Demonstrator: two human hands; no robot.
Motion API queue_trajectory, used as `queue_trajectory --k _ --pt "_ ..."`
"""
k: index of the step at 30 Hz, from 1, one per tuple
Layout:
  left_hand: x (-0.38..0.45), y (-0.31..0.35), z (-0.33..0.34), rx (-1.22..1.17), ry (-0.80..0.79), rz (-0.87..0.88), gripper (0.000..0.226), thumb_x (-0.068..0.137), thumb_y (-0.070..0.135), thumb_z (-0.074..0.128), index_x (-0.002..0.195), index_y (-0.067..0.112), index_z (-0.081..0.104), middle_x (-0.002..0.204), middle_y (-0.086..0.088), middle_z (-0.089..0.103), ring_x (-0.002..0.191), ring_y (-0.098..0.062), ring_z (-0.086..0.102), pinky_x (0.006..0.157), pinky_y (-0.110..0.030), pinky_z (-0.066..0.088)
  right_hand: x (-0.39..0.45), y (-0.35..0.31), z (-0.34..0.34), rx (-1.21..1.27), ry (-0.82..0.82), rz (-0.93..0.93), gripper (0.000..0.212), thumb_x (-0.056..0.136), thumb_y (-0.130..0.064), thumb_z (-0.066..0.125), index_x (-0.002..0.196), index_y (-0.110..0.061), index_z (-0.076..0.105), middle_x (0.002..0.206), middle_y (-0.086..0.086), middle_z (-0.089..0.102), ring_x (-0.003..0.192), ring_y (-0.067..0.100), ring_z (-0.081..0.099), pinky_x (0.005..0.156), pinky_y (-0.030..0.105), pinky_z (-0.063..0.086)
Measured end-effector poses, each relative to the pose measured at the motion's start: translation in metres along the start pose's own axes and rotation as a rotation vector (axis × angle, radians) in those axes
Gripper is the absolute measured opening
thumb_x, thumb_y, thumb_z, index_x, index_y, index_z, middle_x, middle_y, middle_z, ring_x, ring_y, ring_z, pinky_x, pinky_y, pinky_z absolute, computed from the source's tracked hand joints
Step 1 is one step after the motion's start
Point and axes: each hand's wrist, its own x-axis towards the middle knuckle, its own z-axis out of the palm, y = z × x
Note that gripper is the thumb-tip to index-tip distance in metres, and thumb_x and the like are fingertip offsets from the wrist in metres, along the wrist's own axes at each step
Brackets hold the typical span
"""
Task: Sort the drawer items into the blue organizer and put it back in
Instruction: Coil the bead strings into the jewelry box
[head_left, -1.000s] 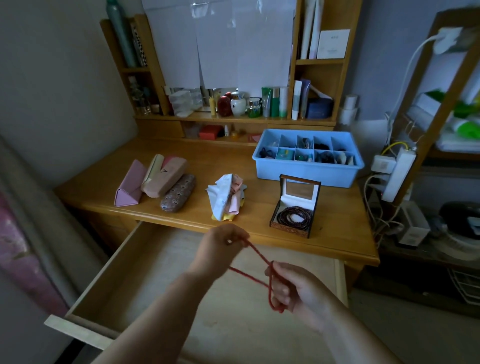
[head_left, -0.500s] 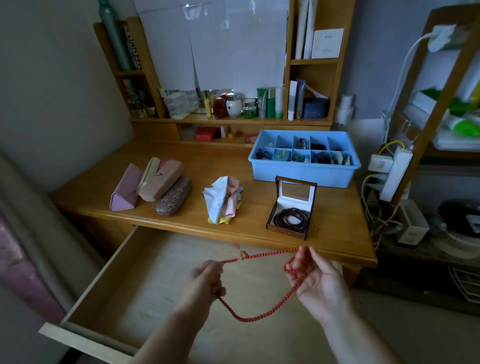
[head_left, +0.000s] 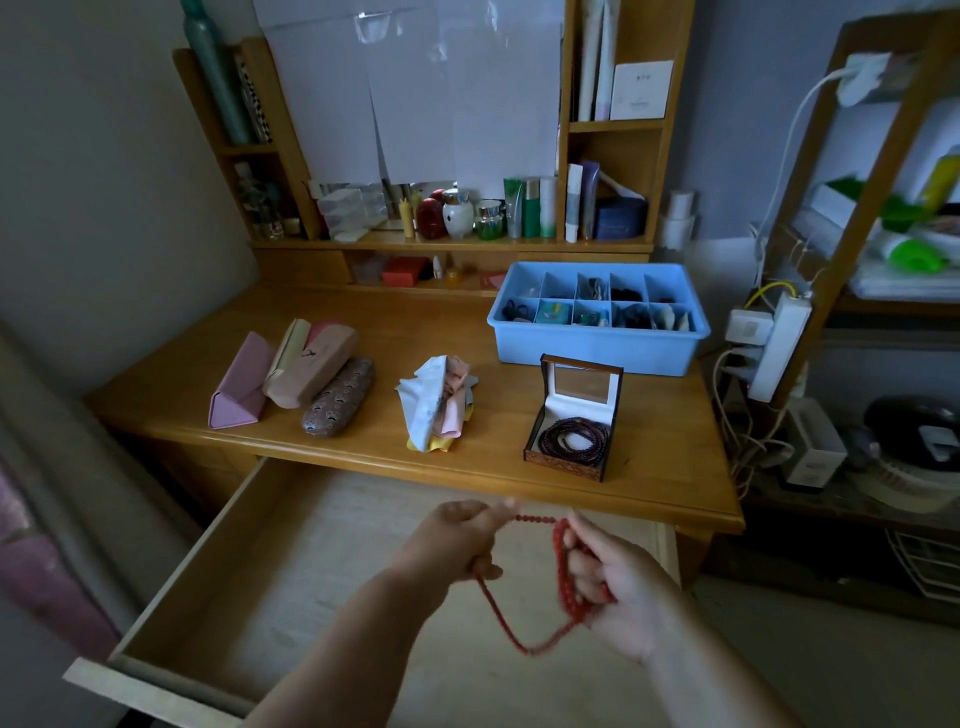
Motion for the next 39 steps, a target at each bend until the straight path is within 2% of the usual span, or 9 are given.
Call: queue_trajectory --k 5,8,10,14,18,23,28,35,39 --pt "0.002 -0.042 -0.017 -0.886 0.099 -0.105 0.015 0.08 0.016 0.06 0.07 0.008 0.052 0.054 -0.006 0.046 0.058 -0.02 0.056 0.087 -0.046 0.051 0.007 -0.007 -0.011 0.538 0.169 -0.099 0.027 0.078 -0.03 0.06 0.056 -0.013 0.059 0.047 -0.005 0.039 0.04 0.012 0.043 0.064 0.027 0.042" --pt "0.001 -0.057 -0.003 -1.047 0.113 -0.065 0.018 0.082 0.009 0.056 0.064 0.007 0.053 0.053 -0.006 0.046 0.053 -0.018 0.056 0.072 -0.041 0.056 0.012 -0.002 -0.01 0.613 0.233 -0.117 0.033 0.09 -0.03 0.054 0.061 -0.014 0.059 0.047 -0.004 0.044 0.043 0.013 0.049 0.072 0.034 0.047" --pt "0.0 -0.062 0.012 -0.858 0.148 -0.055 0.018 0.086 0.003 0.057 0.069 0.007 0.054 0.055 -0.003 0.043 0.048 -0.013 0.047 0.058 -0.031 0.052 0.014 0.0 -0.007 0.622 0.27 -0.121 0.031 0.095 -0.03 0.049 0.069 -0.015 0.056 0.05 -0.002 0.049 0.051 0.016 0.054 0.076 0.036 0.048" --pt "-0.008 -0.058 0.025 0.374 0.245 0.324 0.022 0.083 -0.003 0.058 0.076 0.014 0.068 0.073 0.003 0.057 0.062 -0.009 0.057 0.063 -0.015 0.043 0.014 0.001 -0.003 0.53 0.242 -0.169 0.019 0.096 -0.02 0.049 0.09 -0.006 0.059 0.077 0.01 0.065 0.079 0.025 0.065 0.084 0.038 0.05" --pt "-0.02 -0.027 0.038 0.924 0.012 0.665 0.023 0.082 0.015 0.052 0.091 0.026 0.071 0.095 0.005 0.064 0.083 -0.01 0.059 0.071 -0.015 0.038 0.013 0.01 0.006 -0.161 0.211 -0.217 0.024 0.097 -0.018 0.048 0.088 -0.004 0.065 0.082 0.016 0.069 0.08 0.026 0.063 0.076 0.035 0.049" --pt "-0.011 0.008 0.037 0.676 0.151 0.421 0.021 0.08 0.015 0.062 0.098 0.024 0.063 0.079 0.003 0.068 0.067 -0.009 0.063 0.058 -0.02 0.05 0.002 0.007 0.012 -0.358 0.012 -0.034 0.048 0.087 -0.052 0.05 0.076 -0.008 0.067 0.057 0.008 0.055 0.055 0.018 0.053 0.059 0.03 0.045" --pt "-0.003 0.013 0.017 -0.304 -0.249 -0.089 0.032 0.089 0.008 0.06 0.121 0.008 0.055 0.098 -0.013 0.066 0.09 -0.022 0.066 0.081 -0.032 0.056 -0.001 -0.006 0.011 -0.179 -0.168 -0.049 0.013 0.074 -0.014 0.061 0.084 -0.006 0.062 0.047 -0.003 0.032 0.047 0.011 0.034 0.057 0.027 0.029" --pt "-0.003 0.0 0.014 -0.131 -0.252 -0.021 0.036 0.084 0.004 0.065 0.115 0.019 0.057 0.114 -0.016 0.065 0.104 -0.026 0.065 0.094 -0.038 0.052 0.011 0.001 0.012 -0.127 -0.263 0.015 0.013 0.074 -0.008 0.057 0.086 -0.006 0.063 0.047 0.0 0.036 0.045 0.011 0.039 0.049 0.023 0.041" --pt "-0.002 -0.004 0.016 -0.001 -0.065 0.053 0.035 0.083 0.008 0.069 0.112 0.022 0.058 0.105 -0.016 0.069 0.098 -0.026 0.067 0.092 -0.041 0.053 0.017 0.003 0.007 -0.108 -0.278 -0.013 0.023 0.076 -0.008 0.059 0.097 -0.003 0.069 0.049 0.002 0.041 0.048 0.015 0.045 0.063 0.031 0.049"
